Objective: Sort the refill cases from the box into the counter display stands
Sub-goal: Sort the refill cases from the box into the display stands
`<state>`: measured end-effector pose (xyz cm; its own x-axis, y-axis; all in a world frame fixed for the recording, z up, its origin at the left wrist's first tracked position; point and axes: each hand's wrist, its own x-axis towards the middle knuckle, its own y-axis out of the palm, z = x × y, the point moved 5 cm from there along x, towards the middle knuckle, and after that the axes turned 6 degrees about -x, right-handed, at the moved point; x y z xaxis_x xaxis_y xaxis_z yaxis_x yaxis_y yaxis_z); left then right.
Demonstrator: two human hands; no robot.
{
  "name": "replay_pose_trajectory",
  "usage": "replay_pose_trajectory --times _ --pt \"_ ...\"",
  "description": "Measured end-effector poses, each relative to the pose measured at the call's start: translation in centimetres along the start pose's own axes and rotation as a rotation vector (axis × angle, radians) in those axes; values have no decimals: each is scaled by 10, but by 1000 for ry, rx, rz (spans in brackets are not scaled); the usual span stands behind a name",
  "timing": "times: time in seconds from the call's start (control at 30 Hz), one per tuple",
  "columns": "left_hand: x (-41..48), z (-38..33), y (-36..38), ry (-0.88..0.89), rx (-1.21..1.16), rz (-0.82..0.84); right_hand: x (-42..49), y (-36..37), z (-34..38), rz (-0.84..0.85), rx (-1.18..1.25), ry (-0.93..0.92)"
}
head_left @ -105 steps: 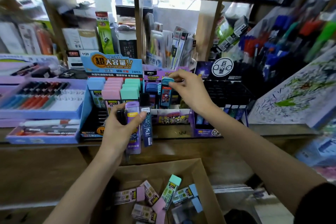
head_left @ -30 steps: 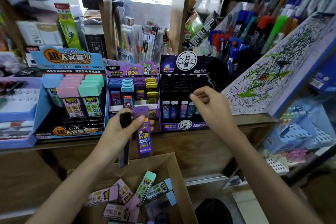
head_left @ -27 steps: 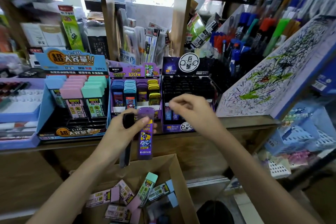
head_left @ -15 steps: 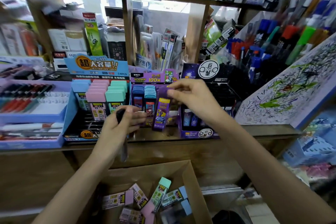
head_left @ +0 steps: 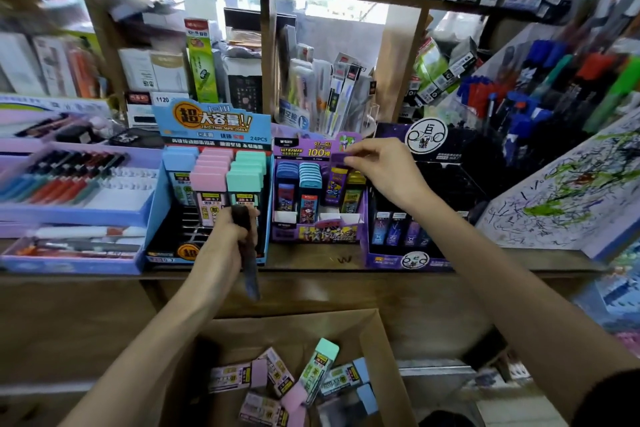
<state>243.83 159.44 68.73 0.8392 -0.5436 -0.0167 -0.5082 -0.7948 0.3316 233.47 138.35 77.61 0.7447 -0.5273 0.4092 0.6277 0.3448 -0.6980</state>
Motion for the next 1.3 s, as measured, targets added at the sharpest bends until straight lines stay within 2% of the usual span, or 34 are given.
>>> replay_pose_trajectory --times 0.1,0.27,0.4,0.57,0.63,0.7,0.77,0.83,0.9,1.07,1.3 --pt "-9 9 -9 28 61 21 0 10 4 34 -84 -58" --pt "-26 5 -2 115 78 227 2 18 10 24 -364 -178" --pt "-35 -6 6 170 157 235 3 27 11 61 -640 -305" --pt "-40 -14 13 196 181 229 2 30 12 83 -756 -340" --pt "-39 -14 14 206 195 210 -4 25 18 42 -673 -321" --pt "-38 -15 15 222 215 201 -15 18 29 56 -366 -250" --pt "-38 -15 20 247 244 202 -34 19 43 196 6 -176" --pt "-37 -14 27 271 237 218 -55 24 53 328 193 -130" --pt "-37 -13 36 284 218 254 -70 26 53 349 243 -85" --pt "-41 -4 61 338 285 362 -87 7 30 262 314 -36" --pt "-35 32 95 494 889 422 -87 -88 -40 -29 173 2"
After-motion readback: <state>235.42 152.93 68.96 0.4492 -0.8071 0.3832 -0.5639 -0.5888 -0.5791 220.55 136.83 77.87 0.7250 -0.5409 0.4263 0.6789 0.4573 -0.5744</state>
